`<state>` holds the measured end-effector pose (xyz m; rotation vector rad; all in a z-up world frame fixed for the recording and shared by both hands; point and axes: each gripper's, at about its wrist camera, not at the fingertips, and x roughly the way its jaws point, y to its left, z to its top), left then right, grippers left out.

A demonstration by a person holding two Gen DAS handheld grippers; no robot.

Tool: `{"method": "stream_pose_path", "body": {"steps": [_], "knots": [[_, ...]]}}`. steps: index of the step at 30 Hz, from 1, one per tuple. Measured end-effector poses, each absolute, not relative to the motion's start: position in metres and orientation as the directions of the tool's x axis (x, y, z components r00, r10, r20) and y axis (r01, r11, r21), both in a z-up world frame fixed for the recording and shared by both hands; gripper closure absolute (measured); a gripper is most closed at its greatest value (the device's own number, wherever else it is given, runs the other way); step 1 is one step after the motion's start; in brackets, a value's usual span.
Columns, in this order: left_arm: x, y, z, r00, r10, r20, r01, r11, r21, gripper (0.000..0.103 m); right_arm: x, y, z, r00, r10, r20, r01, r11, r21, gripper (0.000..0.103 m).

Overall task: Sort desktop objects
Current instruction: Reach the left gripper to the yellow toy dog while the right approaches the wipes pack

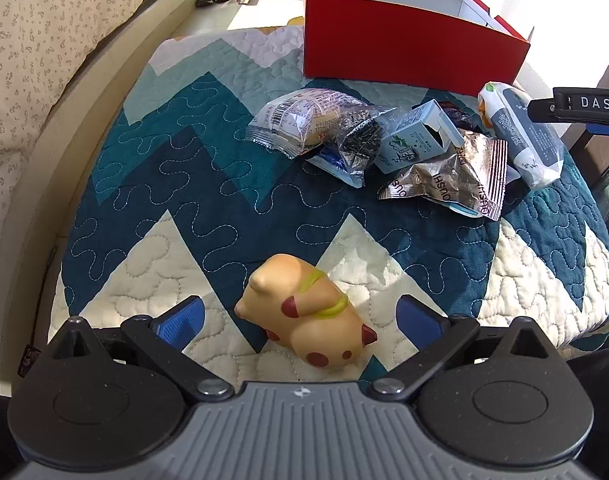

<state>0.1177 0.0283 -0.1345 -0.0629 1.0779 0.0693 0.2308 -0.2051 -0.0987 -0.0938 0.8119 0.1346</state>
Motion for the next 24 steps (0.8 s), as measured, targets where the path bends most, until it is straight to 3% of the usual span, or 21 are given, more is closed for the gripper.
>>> {"method": "stream_pose_path", "body": {"steps": [7,14,24], "knots": [[0.124,0.025,-0.145,0.452,0.048,-0.891,-0.091,0.996,0.008,0.001,0.252,-0.208,-0.119,0.641,0.142,-0.754,-0.203,0.979,0.012,0.01],[0.13,0.024,-0.156,0.415,0.05,-0.909,-0.093,0.996,0.012,0.024,0.262,-0.21,-0.14,0.598,0.143,-0.788,-0.205,0.978,0.022,0.01],[0.13,0.026,-0.153,0.44,0.048,-0.897,-0.1,0.995,0.005,0.034,0.264,-0.214,-0.139,0.591,0.174,-0.788,-0.203,0.977,0.063,0.013]]}}
